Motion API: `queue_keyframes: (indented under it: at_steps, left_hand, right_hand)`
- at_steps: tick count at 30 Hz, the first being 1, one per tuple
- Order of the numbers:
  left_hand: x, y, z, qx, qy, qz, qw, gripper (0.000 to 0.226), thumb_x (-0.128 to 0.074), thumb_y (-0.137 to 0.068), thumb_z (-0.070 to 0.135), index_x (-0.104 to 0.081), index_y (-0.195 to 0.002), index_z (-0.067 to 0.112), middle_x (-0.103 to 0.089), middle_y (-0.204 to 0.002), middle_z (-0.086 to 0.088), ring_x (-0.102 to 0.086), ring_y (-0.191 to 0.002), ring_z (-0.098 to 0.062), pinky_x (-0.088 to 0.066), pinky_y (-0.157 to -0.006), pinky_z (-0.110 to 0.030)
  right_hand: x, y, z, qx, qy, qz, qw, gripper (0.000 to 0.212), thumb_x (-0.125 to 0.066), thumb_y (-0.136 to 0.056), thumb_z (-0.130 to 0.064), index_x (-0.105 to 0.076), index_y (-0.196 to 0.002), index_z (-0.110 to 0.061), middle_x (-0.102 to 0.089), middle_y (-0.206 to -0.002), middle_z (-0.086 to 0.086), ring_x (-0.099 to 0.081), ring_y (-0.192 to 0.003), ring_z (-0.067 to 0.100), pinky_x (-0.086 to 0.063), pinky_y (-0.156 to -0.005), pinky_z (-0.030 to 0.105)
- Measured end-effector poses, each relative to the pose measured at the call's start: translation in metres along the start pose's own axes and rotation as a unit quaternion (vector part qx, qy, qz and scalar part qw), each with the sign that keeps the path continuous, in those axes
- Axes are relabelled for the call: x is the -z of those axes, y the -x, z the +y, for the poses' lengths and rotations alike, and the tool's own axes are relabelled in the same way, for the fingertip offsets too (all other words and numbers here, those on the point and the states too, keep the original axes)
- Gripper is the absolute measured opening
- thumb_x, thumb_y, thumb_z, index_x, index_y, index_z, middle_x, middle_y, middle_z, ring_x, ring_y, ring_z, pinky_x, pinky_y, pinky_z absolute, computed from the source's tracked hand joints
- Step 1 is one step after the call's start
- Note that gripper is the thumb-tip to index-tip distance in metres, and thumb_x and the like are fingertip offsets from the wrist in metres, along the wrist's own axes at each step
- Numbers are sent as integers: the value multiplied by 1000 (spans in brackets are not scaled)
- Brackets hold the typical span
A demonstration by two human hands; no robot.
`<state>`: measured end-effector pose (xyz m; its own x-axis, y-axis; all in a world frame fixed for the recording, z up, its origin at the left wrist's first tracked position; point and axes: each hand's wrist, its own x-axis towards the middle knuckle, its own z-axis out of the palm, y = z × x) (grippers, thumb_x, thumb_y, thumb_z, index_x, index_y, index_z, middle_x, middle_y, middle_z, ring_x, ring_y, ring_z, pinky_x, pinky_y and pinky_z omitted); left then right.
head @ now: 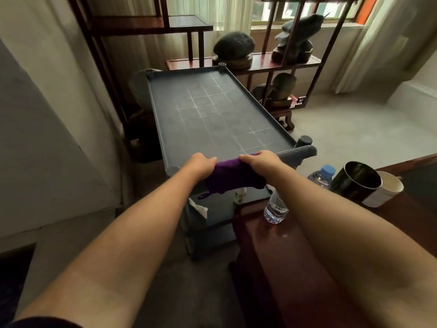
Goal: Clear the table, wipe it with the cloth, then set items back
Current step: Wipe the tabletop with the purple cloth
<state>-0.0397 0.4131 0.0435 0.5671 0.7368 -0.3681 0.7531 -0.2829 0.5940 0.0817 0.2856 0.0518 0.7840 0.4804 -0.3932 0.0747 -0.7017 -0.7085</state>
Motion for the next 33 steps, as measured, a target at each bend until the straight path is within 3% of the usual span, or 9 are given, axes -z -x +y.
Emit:
queue_keyframes:
  at_steps: [2, 5, 8, 11, 14, 18, 23, 28, 33]
  left_hand:
    - [-2, 0, 0, -9, 64, 25, 998, 41, -58, -94, 31, -61, -125, 4, -64, -124, -15, -59, -112, -33, -47, -98, -39]
    - [0, 5, 6, -42, 165, 76, 982, 40, -61, -92, 18, -53, -131, 15, -58, -126, -8, -57, -108, -25, -50, -92, -36]
    - [6, 14, 16, -86, 311, 89, 942, 38, -56, -94, 8, -51, -130, 20, -56, -126, -7, -60, -102, -21, -55, -88, -36]
    - [15, 26, 29, -110, 398, 65, 908, 41, -52, -94, 0, -51, -126, 26, -57, -119, -5, -64, -97, -23, -58, -87, -43]
    - [21, 40, 44, -120, 463, 10, 878, 44, -49, -93, -5, -52, -125, 26, -57, -117, -8, -65, -102, -30, -58, -87, -47]
    - [16, 58, 68, -138, 497, -44, 856, 43, -47, -94, -7, -53, -120, 27, -55, -121, -11, -62, -106, -30, -57, -89, -45]
    - [-13, 82, 103, -156, 460, -100, 868, 42, -49, -92, -8, -56, -113, 28, -56, -121, -11, -61, -106, -31, -58, -85, -44]
    - [-66, 106, 144, -176, 433, -163, 869, 40, -49, -91, -12, -56, -108, 24, -57, -115, -13, -63, -92, -26, -58, -70, -40]
    - [-127, 135, 179, -210, 382, -259, 862, 41, -50, -90, -14, -57, -109, 21, -62, -105, -10, -63, -81, -21, -56, -59, -30]
  right_hand:
    - [3, -1, -1, -5, -36, -4, 999, 59, -76, -76, -46, -61, -118, -6, -65, -112, 14, -62, -99, 32, -53, -90, 45]
    - [9, 3, -3, -10, -136, -14, 991, 34, -81, -72, -25, -62, -93, -6, -65, -103, 16, -65, -89, 31, -57, -78, 42]
    - [15, 12, -7, -11, -255, -46, 966, 22, -74, -74, -8, -60, -91, -7, -64, -102, 18, -65, -97, 38, -55, -86, 55]
    - [27, 24, -11, -6, -316, -61, 947, 16, -64, -72, 1, -62, -87, -5, -61, -94, 16, -64, -91, 37, -53, -87, 57]
    - [48, 38, -9, -6, -349, -100, 932, 28, -60, -67, -1, -62, -95, -6, -63, -103, 17, -63, -100, 40, -51, -90, 57]
    - [82, 53, 8, -20, -398, -146, 906, 55, -64, -59, -7, -60, -114, -5, -68, -110, 20, -63, -103, 44, -50, -91, 54]
    - [123, 77, 44, -39, -424, -147, 893, 49, -72, -62, -16, -65, -110, -8, -70, -111, 22, -67, -101, 42, -52, -89, 54]
    - [160, 106, 95, -59, -448, -63, 890, 39, -62, -74, -13, -63, -114, -10, -72, -106, 22, -65, -103, 39, -53, -89, 49]
    - [188, 147, 156, -78, -474, 84, 873, 23, -58, -76, -10, -64, -96, -16, -70, -101, 16, -66, -89, 34, -56, -73, 40]
